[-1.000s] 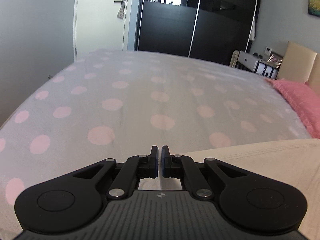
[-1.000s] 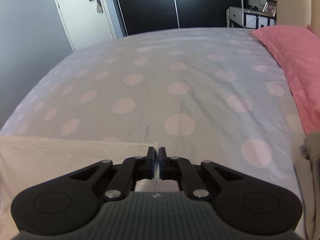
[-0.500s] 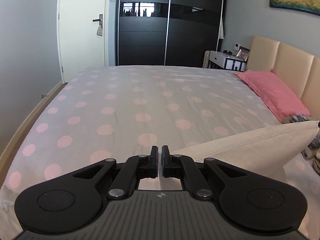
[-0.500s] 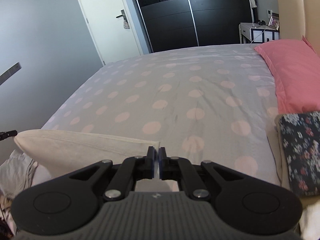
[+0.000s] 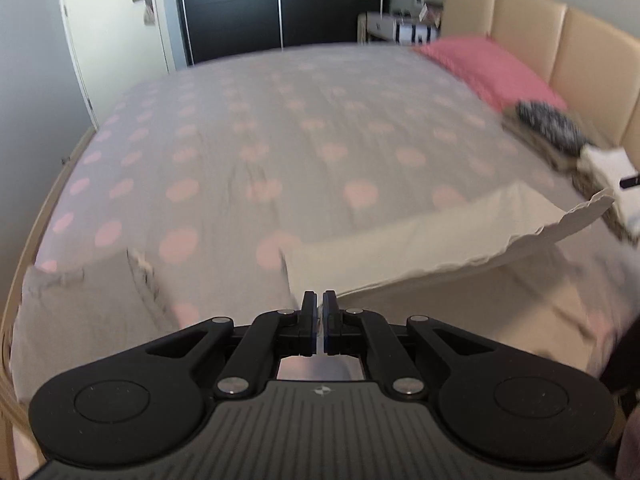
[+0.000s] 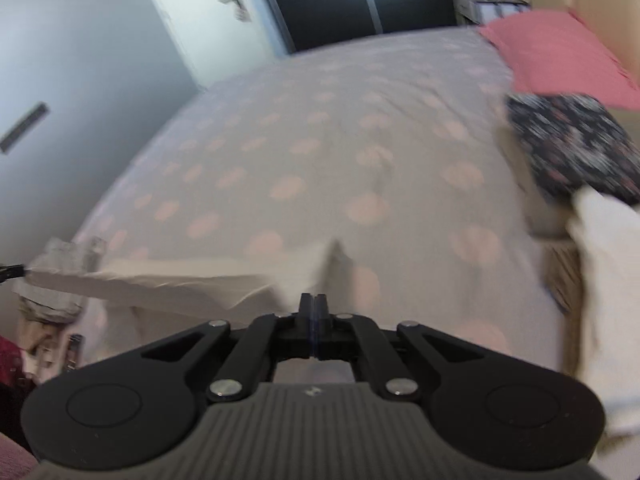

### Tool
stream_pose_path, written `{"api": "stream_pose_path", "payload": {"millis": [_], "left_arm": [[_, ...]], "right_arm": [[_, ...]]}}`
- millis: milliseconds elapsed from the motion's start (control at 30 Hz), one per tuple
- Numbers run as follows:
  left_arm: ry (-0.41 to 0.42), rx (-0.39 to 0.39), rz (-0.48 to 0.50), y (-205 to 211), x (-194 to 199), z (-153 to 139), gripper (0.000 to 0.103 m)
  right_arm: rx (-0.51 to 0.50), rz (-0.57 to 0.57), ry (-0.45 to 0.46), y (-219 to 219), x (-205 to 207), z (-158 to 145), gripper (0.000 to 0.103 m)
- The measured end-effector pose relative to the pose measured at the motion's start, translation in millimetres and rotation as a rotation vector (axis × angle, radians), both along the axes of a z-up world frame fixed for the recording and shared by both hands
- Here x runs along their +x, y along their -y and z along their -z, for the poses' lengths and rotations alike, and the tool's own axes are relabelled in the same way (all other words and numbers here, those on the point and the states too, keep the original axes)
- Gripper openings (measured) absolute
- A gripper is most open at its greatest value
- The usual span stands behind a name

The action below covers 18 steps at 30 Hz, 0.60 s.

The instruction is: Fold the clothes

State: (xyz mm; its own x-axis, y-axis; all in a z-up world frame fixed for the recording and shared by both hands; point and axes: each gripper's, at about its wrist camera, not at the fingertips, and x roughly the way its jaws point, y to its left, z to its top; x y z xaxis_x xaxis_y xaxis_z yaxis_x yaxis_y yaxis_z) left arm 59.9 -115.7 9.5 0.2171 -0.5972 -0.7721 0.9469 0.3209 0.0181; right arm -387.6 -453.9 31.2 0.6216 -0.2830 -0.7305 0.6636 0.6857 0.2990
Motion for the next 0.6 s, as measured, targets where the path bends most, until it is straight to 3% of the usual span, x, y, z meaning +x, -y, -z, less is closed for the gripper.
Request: {"api": "stream_pose_path", "payload": {"millis": [133,267,500,600], "left_arm": [[-0.02,0.138,0.049,-16,-20,33,0.0],[0.019,0.266,0.098,-19,-39,64,0.0],[0.102,0.338,0.172,-23,-60,83,0.0],[0.209,0.351,0.249,-17,-74,89,0.001]], "right_arm": [[0.082,0.058,-0.015,-8,-36,23,0.0],[0.155,-0.004,-0.054,-25,-26,48,0.0],[0.146,-0.202,-0.225,-78,31,91,0.01],[0.122,-0.263,-0.282,-95,49,105,0.02]]}}
